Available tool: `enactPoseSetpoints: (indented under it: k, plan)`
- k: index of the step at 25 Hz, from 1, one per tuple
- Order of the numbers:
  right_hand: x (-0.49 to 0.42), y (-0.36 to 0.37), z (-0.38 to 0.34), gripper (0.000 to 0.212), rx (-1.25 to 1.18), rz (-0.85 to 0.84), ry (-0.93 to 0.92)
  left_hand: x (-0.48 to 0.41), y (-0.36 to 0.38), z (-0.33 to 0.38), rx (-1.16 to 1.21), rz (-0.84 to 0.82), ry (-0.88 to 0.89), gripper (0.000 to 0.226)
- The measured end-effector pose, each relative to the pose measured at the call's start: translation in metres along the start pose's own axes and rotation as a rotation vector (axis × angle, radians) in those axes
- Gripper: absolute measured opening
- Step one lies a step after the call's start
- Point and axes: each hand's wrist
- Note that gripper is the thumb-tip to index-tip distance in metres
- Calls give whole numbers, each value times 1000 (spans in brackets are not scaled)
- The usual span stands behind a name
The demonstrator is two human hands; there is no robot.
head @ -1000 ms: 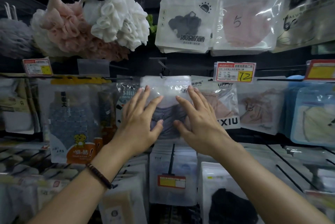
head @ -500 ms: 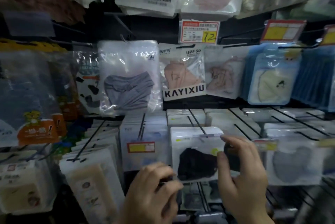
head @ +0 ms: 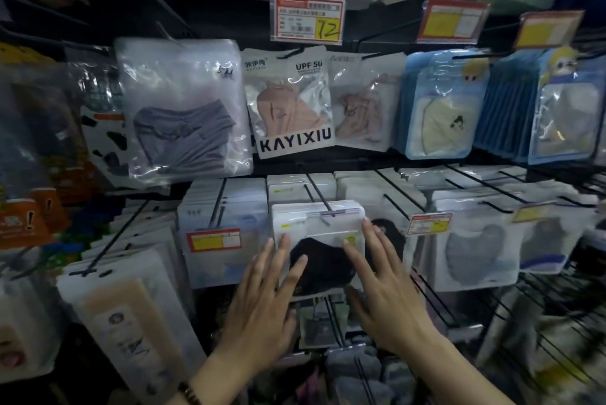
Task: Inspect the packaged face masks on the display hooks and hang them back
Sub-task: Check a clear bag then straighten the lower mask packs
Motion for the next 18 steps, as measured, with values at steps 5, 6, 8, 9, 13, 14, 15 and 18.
enactPoseSetpoints:
  k: [5, 6, 8, 9, 13, 14, 15, 18]
  plan:
    - [-19, 9, 20, 85, -85, -103, -16, -14, 11, 3, -81, -37, -91, 108]
    - [-24, 13, 24, 85, -93, -115, -27, -18, 13, 2, -93, -42, -100, 107]
    - [-35, 20, 30, 83, -83, -143, -58, -28, 15, 0, -106, -52, -121, 103]
    - [-41, 22, 34, 81, -72, -158, -69, -33, 17, -1, -115, -67, -137, 103]
    - [-68, 18, 38, 81, -32, -287, -12, -60, 21, -2, -192, -165, -227, 103]
    - [-73, 17, 39, 82, -27, -298, -2, -67, 22, -2, -216, -202, -253, 102]
    - [-77, 17, 39, 83, -22, -304, 4, -73, 23, -2, -233, -224, -272, 100]
    - [-86, 18, 43, 82, -18, -310, 4, -86, 25, 0, -231, -235, -301, 96]
Point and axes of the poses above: each hand's wrist, its own x-axis away from the middle knuckle, its own y-axis out of the palm, z = x × y, and after that the axes turned 12 degrees about -x, right-handed
